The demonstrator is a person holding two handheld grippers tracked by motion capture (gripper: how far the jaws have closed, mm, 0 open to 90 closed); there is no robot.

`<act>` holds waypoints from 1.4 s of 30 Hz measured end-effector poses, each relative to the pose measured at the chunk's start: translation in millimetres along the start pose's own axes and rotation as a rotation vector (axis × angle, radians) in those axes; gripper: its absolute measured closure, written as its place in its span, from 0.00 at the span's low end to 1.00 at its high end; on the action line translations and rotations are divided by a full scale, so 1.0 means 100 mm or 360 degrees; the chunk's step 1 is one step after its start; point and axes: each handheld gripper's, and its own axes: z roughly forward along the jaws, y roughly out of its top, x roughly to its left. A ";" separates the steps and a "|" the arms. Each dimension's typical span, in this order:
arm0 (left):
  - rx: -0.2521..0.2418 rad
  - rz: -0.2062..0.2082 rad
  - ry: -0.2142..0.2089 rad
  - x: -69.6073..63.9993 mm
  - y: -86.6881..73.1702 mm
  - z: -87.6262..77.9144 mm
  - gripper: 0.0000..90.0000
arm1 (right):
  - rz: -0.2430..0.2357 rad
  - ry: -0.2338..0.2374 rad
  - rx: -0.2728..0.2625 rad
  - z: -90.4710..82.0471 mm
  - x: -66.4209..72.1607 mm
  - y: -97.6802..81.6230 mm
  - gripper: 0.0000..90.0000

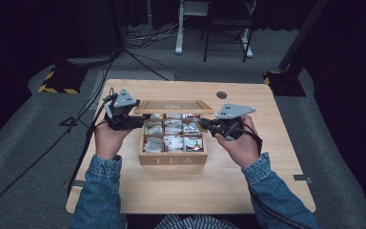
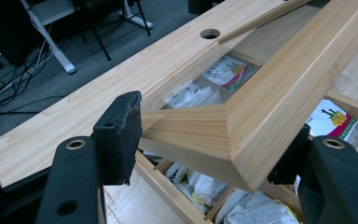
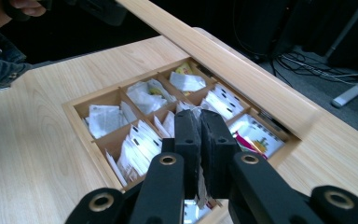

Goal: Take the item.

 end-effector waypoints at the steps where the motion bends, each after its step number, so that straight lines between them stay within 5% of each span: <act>1: 0.0000 -0.0001 -0.0001 0.00 0.00 0.00 0.43 | 0.0008 -0.0008 0.0002 -0.03 -0.02 -0.02 0.96; 29: 0.0000 -0.0004 0.0000 0.00 0.00 0.00 0.43 | 0.0211 -0.0282 0.0038 -0.49 -0.59 -0.45 0.96; 42: 0.0005 -0.0003 -0.0005 -0.01 0.00 0.01 0.43 | 0.0330 -0.0389 0.0030 -0.47 -0.83 -0.70 0.96</act>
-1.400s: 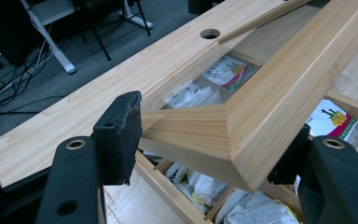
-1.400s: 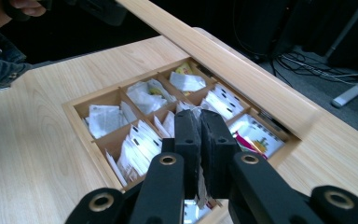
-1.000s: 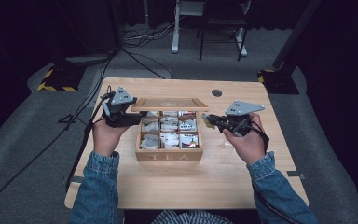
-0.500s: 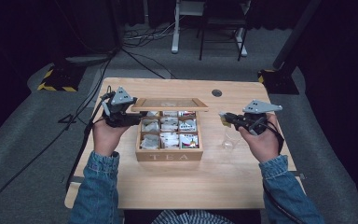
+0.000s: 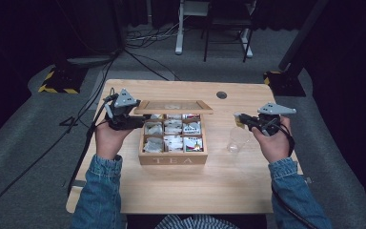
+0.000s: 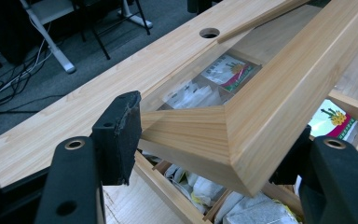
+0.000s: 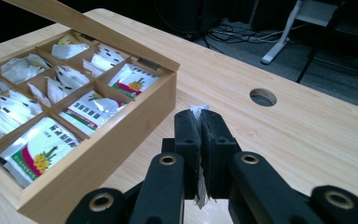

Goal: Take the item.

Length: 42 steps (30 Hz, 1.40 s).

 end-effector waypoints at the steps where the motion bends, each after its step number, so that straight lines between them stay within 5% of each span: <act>1: 0.0000 0.0000 0.0000 0.00 0.00 0.00 0.43 | 0.0017 -0.0001 -0.0001 0.01 -0.02 -0.02 0.96; 13: 0.0000 0.0000 0.0001 0.00 0.00 0.00 0.43 | 0.0108 0.0005 0.0009 0.08 -0.11 -0.21 0.96; 33: 0.0002 0.0002 0.0005 0.00 0.00 0.00 0.43 | 0.0158 0.0036 0.0044 0.09 -0.06 -0.40 0.95; 35: 0.0002 0.0002 0.0005 0.00 0.00 0.00 0.43 | 0.0185 0.0038 0.0039 0.10 -0.06 -0.41 0.83; 42: 0.0009 0.0010 0.0003 -0.01 0.00 0.01 0.43 | 0.0164 0.0015 0.0053 0.07 -0.05 -0.40 0.73</act>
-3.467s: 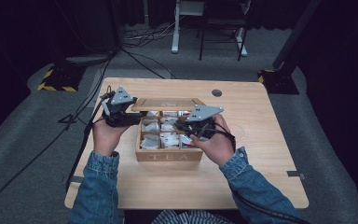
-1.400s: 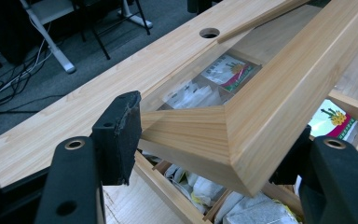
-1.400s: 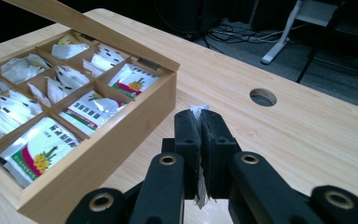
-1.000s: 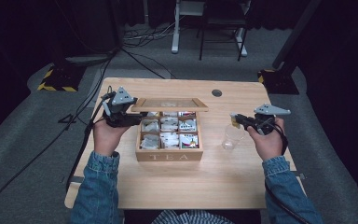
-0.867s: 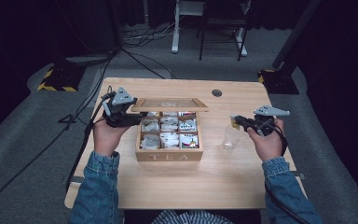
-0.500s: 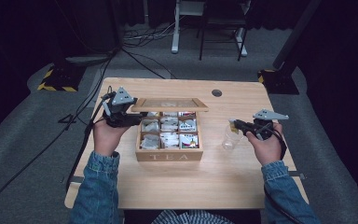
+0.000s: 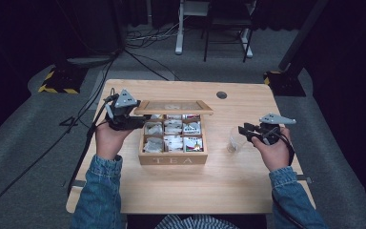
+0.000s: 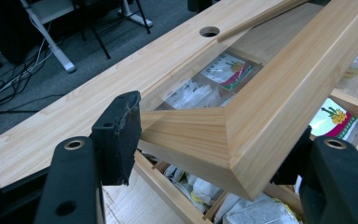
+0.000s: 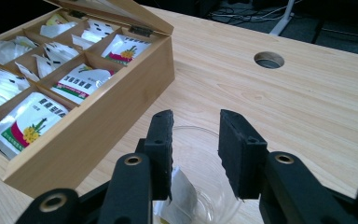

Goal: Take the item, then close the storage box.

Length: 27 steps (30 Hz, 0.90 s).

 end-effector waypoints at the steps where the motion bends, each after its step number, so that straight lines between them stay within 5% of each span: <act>1: 0.0000 -0.0001 -0.0001 0.00 0.00 0.00 0.43 | -0.0003 -0.0009 0.0010 -0.01 -0.01 0.00 0.72; 13: 0.0004 0.0002 0.0004 -0.01 0.00 0.00 0.42 | 0.0034 -0.0212 0.0091 -0.14 -0.31 -0.16 0.68; 20: 0.0024 0.0015 0.0013 -0.03 0.00 0.00 0.42 | 0.0099 -0.0233 0.0192 -0.11 -0.50 -0.39 0.67; 27: 0.0035 0.0028 0.0018 -0.04 0.00 0.00 0.42 | 0.0137 -0.0218 0.0250 -0.01 -0.64 -0.61 0.53</act>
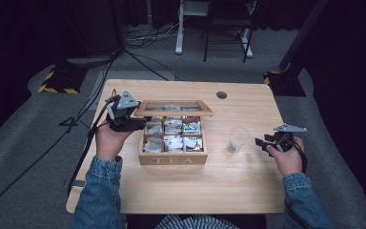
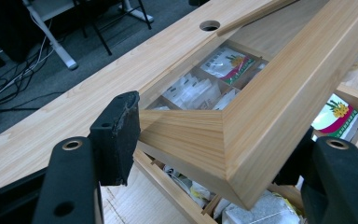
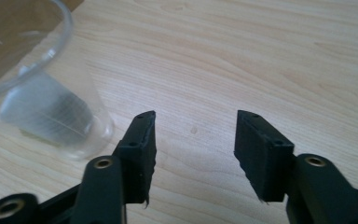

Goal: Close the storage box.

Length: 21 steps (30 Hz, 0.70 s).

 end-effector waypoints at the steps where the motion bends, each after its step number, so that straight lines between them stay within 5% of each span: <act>1: -0.0002 -0.0005 0.0003 0.00 0.00 0.00 0.42 | 0.0001 0.0006 0.0007 0.02 -0.01 -0.02 0.51; 21: 0.0051 -0.0005 0.0042 -0.09 -0.02 -0.05 0.38 | -0.0027 0.0007 0.0089 0.29 -0.13 -0.24 0.40</act>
